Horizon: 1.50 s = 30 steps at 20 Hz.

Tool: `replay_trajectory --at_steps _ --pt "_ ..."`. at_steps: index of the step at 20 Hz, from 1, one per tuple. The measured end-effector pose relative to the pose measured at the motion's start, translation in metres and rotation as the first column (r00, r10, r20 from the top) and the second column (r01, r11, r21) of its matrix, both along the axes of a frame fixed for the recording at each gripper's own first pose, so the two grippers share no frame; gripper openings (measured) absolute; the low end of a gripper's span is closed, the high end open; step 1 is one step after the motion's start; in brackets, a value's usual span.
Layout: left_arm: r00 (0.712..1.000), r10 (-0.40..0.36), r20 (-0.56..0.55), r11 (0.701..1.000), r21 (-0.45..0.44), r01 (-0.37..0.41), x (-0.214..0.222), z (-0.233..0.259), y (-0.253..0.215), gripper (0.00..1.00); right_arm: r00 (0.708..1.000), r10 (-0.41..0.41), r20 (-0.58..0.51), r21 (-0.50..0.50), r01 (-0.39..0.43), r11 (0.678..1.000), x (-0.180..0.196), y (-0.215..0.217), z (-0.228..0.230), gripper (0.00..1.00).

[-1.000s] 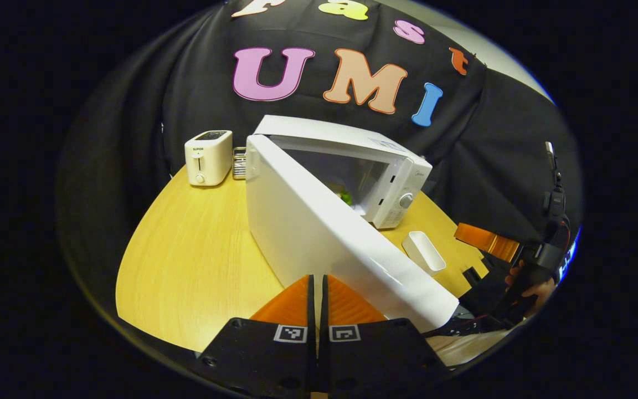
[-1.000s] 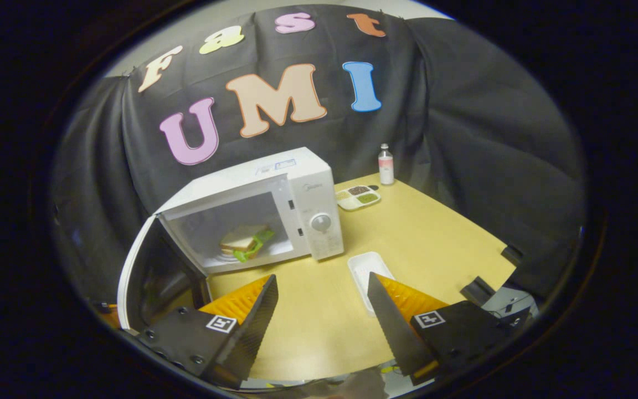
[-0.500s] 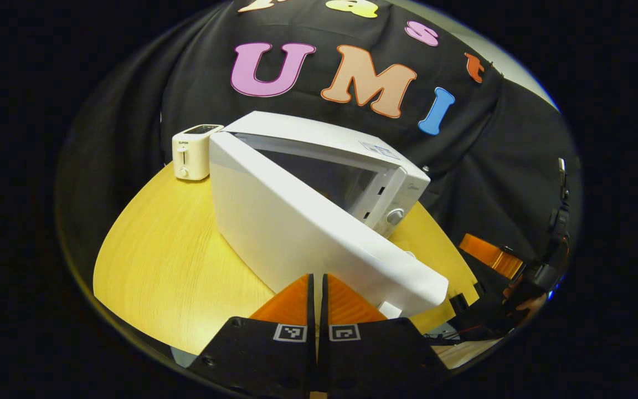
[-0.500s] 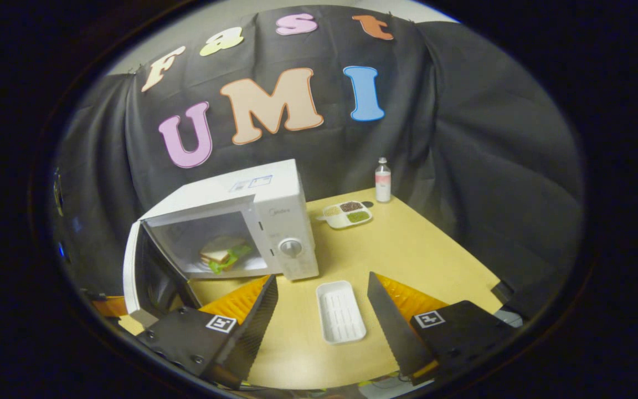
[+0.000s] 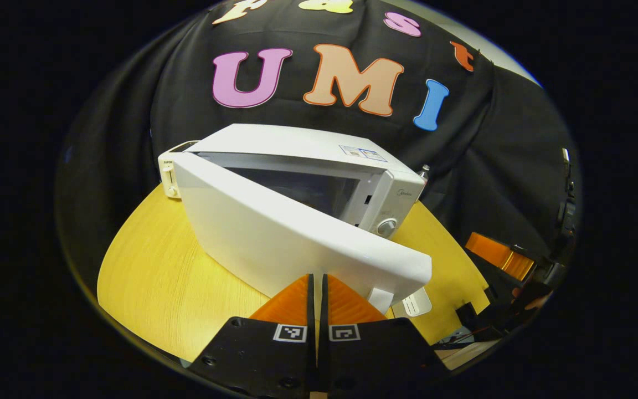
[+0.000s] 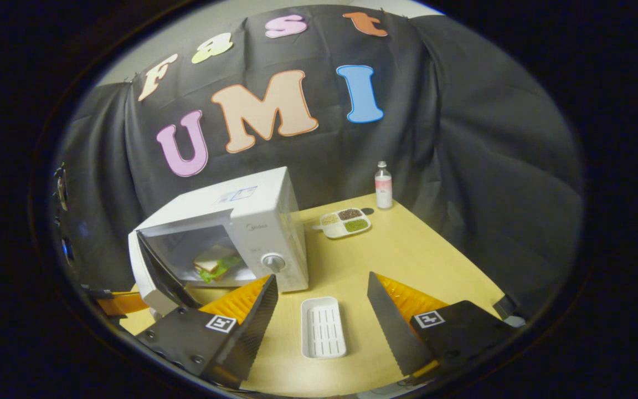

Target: Open the microwave oven with the left hand, put the food in, and close the microwave oven.

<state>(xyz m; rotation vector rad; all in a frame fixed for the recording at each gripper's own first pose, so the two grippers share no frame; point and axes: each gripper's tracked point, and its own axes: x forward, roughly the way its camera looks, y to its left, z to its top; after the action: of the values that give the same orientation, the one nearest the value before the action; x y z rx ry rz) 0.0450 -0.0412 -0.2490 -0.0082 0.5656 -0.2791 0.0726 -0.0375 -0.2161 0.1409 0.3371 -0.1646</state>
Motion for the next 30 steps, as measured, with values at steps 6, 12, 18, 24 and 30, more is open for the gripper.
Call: replay_trajectory --at_steps 6,12,18,24,30 --pt "0.998 -0.011 0.060 1.000 -0.013 0.011 0.031 0.009 -0.031 0.00 1.000 0.011 0.018 0.010 -0.012 1.000 0.005 -0.011 0.002 1.00" --pt "0.997 0.011 0.072 0.999 -0.052 -0.007 0.064 0.013 -0.050 0.00 0.999 -0.002 0.053 0.025 0.000 1.000 0.012 -0.019 0.009 0.92" --pt "0.997 0.021 0.075 0.998 -0.055 -0.017 0.095 0.012 -0.063 0.00 0.999 -0.006 0.048 0.033 0.004 0.999 0.020 -0.021 0.006 0.92" --pt "0.995 0.010 0.103 1.000 -0.015 -0.008 0.116 0.014 -0.073 0.00 0.999 0.007 0.036 0.012 -0.008 1.000 0.027 -0.019 0.005 0.92" --pt "0.994 0.040 0.105 0.998 -0.047 -0.035 0.122 0.015 -0.077 0.00 1.000 -0.012 0.027 0.010 0.012 1.000 0.023 -0.025 0.005 0.92"
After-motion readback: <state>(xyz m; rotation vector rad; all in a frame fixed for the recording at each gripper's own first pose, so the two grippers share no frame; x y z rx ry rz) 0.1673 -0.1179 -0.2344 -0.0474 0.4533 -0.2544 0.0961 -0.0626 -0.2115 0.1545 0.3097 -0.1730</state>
